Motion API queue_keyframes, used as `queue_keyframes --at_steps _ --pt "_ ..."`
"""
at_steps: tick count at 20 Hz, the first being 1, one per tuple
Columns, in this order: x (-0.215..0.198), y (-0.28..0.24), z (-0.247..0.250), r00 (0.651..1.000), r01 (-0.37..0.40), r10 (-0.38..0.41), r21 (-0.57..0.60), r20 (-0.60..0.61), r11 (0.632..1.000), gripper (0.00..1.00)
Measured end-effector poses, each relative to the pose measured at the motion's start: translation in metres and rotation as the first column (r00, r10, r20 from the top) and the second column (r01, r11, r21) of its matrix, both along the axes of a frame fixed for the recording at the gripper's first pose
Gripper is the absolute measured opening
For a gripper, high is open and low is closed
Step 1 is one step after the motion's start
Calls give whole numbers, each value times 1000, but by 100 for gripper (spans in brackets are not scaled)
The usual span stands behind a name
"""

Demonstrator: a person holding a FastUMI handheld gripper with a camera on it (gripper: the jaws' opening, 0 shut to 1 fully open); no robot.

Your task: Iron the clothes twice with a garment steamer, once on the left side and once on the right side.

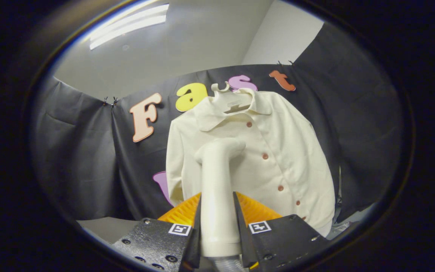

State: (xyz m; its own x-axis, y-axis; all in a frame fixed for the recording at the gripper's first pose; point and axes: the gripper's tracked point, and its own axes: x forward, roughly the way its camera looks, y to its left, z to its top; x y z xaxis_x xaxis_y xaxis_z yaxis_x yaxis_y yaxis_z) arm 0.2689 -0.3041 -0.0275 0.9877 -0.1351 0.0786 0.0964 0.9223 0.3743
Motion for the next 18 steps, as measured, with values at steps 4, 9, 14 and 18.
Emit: queue_keyframes --at_steps 4,9,14,18 --pt "-11 0 -29 999 -9 9 7 -40 1000 41" --pt "-24 -3 -62 996 -2 4 22 -88 1000 41" --pt "-42 -5 -101 988 -10 17 43 -151 999 41" --pt "-53 -8 -134 982 -14 26 65 -189 998 41"
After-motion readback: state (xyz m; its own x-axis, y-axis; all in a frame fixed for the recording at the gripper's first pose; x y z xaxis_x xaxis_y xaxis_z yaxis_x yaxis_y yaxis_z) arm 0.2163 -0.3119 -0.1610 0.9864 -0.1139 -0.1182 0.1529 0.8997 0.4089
